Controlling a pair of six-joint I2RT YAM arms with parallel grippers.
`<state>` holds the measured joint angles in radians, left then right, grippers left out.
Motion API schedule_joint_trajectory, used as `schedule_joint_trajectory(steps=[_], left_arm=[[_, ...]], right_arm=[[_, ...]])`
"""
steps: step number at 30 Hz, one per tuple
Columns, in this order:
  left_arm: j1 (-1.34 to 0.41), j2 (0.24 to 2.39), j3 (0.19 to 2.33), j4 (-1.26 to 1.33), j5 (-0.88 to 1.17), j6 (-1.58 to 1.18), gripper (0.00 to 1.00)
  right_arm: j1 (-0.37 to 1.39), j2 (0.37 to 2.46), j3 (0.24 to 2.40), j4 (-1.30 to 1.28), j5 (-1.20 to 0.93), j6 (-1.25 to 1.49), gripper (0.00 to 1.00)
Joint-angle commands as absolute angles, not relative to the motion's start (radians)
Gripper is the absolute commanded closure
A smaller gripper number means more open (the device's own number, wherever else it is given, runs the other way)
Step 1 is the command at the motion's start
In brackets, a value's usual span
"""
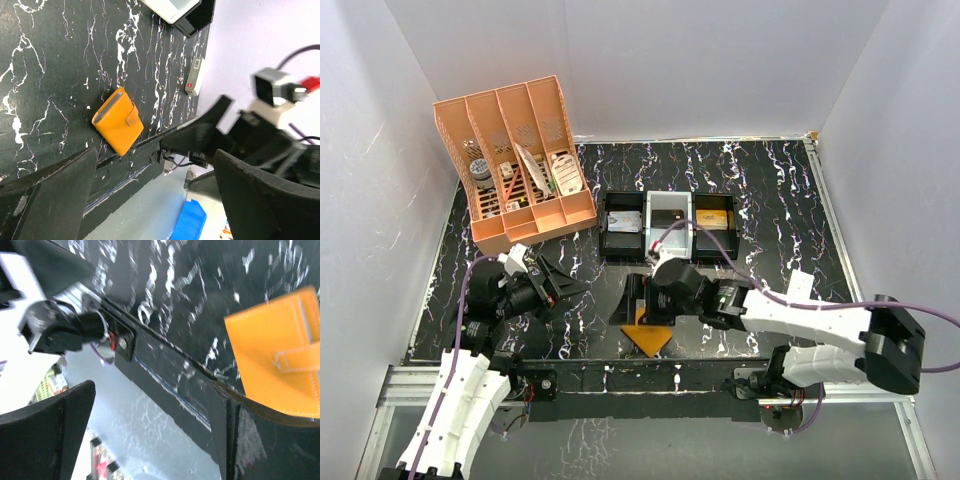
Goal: Take the credit cards out of the card holder
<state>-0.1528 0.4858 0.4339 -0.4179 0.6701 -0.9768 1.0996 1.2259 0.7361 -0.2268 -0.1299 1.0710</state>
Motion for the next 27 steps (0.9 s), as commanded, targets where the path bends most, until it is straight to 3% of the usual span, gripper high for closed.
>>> schedule_joint_trajectory(steps=[1, 4, 11, 18, 22, 27], left_arm=[[-0.152, 0.473, 0.435, -0.371, 0.702, -1.003, 0.01], [-0.155, 0.527, 0.484, -0.401, 0.717, -0.955, 0.01], [-0.298, 0.675, 0.448, -0.266, 0.689, -0.98, 0.01], [-0.575, 0.848, 0.447, -0.16, 0.44, -1.07, 0.01], [-0.716, 0.944, 0.498, -0.192, 0.332, -1.119, 0.01], [-0.837, 1.032, 0.553, -0.307, 0.215, -1.132, 0.01]], right_arm=[[1.048, 1.142, 0.856, -0.516, 0.076, 0.833, 0.21], [0.964, 1.127, 0.84, -0.611, 0.05, 0.764, 0.26], [0.841, 1.152, 0.714, -0.525, -0.13, 0.726, 0.3], [0.833, 1.133, 0.632, -0.501, -0.033, 0.835, 0.35], [0.82, 1.067, 0.548, -0.336, -0.147, 0.848, 0.37], [0.818, 1.131, 0.54, -0.341, -0.177, 0.846, 0.39]])
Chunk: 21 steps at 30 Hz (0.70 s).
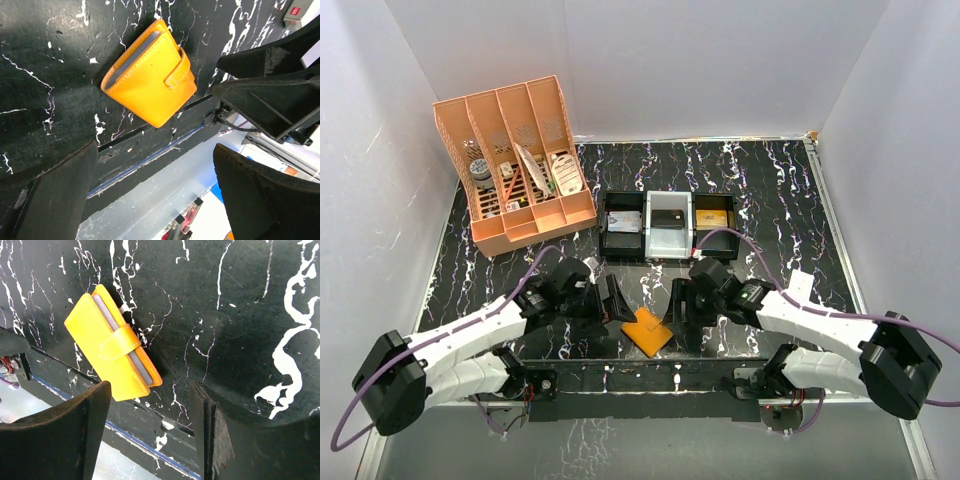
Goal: Take the credit cards out of the card holder
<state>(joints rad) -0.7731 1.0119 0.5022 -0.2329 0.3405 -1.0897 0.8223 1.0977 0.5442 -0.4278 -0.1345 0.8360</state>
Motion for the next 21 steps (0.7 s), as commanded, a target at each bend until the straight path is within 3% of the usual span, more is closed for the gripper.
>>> schedule_joint_trajectory(steps=[1, 14, 21], left_arm=[[-0.844, 1.024, 0.533, -0.293, 0.215, -1.148, 0.02], [-0.876, 0.969, 0.403, -0.159, 0.336, -1.176, 0.23], [-0.903, 1.068, 0.36, -0.073, 0.25, -1.232, 0.48]], right_arm=[[0.818, 1.145, 0.538, -0.331, -0.191, 0.843, 0.39], [0.818, 1.183, 0.418, -0.206, -0.266, 0.908, 0.51], [0.817, 1.138, 0.357, -0.075, -0.31, 0.977, 0.57]])
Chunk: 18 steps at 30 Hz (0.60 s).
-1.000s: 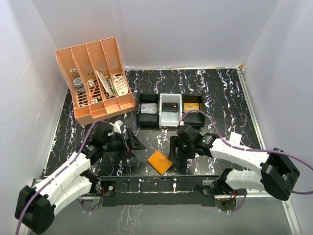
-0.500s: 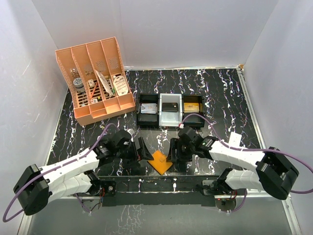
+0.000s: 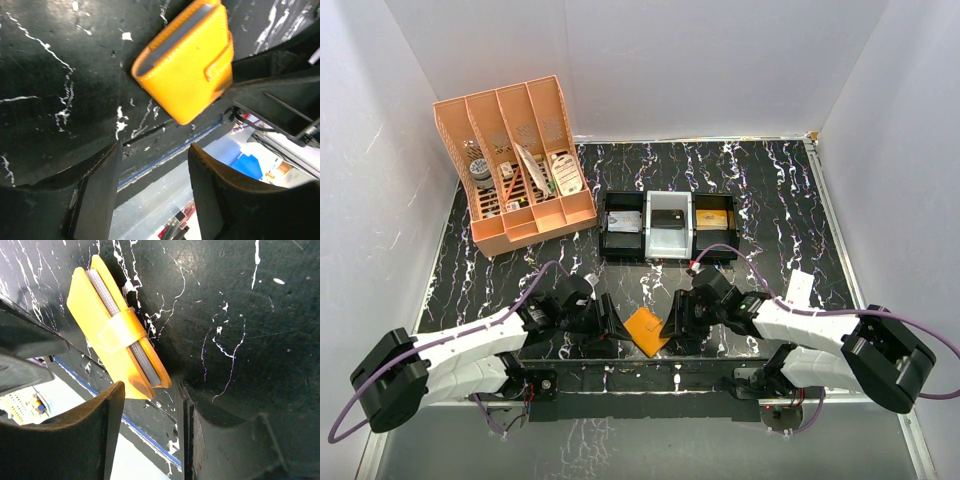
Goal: Take the credit cards out of the card holder
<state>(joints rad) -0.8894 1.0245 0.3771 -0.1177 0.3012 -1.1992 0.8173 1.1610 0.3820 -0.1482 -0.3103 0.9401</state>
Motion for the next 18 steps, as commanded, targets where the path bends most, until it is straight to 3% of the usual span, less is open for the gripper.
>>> schedule_joint_trajectory(steps=[1, 9, 14, 18], left_arm=[[-0.903, 1.086, 0.364, -0.086, 0.222, -1.24, 0.5], [-0.922, 1.158, 0.341, 0.053, 0.193, -1.278, 0.57], [-0.934, 1.17, 0.335, 0.063, 0.168, -1.252, 0.65], [-0.939, 1.151, 0.311, 0.098, 0.169, -1.269, 0.67]], right_arm=[[0.818, 1.133, 0.337, -0.06, -0.306, 0.991, 0.57], [0.818, 1.113, 0.264, 0.089, -0.349, 1.087, 0.63], [0.818, 1.123, 0.252, 0.153, -0.379, 1.165, 0.59], [0.818, 1.119, 0.235, 0.197, -0.388, 1.184, 0.66]])
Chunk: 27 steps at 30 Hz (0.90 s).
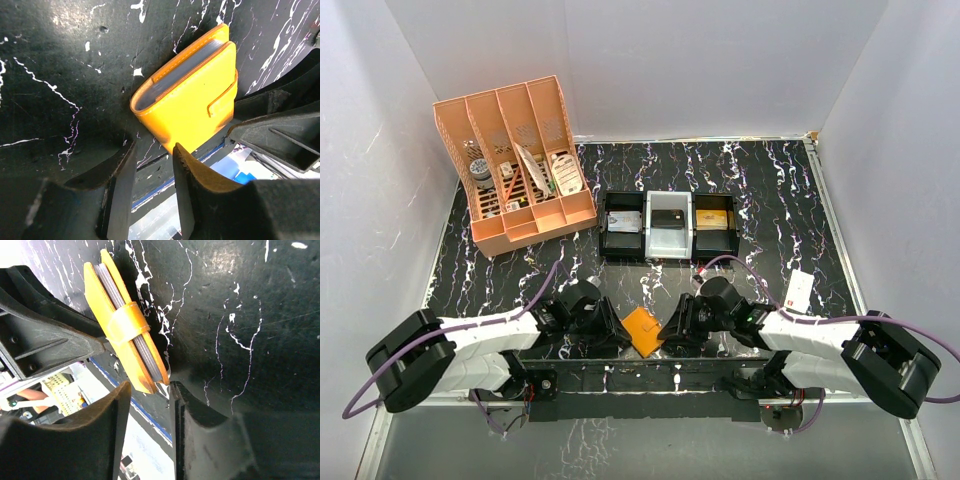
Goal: Take the credit cards out of the card holder
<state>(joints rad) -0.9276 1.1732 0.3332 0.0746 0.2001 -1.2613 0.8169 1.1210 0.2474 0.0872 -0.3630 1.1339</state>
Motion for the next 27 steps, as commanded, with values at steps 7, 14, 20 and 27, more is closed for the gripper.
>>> schedule_joint_trajectory(steps=[7, 14, 20, 27], left_arm=[[-0.939, 1.131, 0.289, 0.119, 0.168, -1.28, 0.67], [-0.94, 1.082, 0.342, -0.031, 0.08, -1.283, 0.58], [-0.939, 0.971, 0.293, -0.027, 0.068, -1.304, 0.49], [-0.939, 0.952, 0.25, 0.037, 0.09, -1.314, 0.5]], right_arm=[[0.818, 1.091, 0.255, 0.193, -0.397, 1.164, 0.86], [0.818, 1.056, 0.322, 0.045, -0.319, 1.098, 1.0], [0.818, 1.026, 0.408, -0.068, -0.259, 1.034, 1.0], [0.816, 1.059, 0.464, -0.246, -0.195, 0.966, 0.59]])
